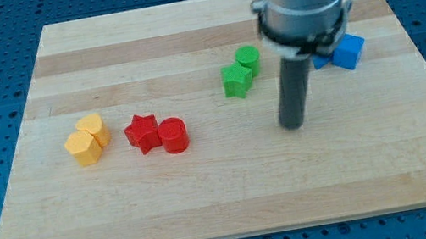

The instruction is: Move your arm left a bit

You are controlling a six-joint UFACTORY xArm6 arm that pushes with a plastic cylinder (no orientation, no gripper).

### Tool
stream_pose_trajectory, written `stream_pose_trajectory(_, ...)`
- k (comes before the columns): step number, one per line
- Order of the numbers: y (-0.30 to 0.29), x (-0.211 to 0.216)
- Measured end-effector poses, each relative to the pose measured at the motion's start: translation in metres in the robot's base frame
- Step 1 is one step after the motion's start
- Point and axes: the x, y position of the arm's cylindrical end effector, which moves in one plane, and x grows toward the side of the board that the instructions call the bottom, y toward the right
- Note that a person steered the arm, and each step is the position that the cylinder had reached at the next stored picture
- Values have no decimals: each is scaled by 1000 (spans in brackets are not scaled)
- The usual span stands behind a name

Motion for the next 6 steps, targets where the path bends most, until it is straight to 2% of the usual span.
stream_pose_trajectory(1,-67,38)
stream_pose_trajectory(2,-134,50)
stream_pose_trajectory(3,-187,45)
stream_pose_trajectory(6,-207,13)
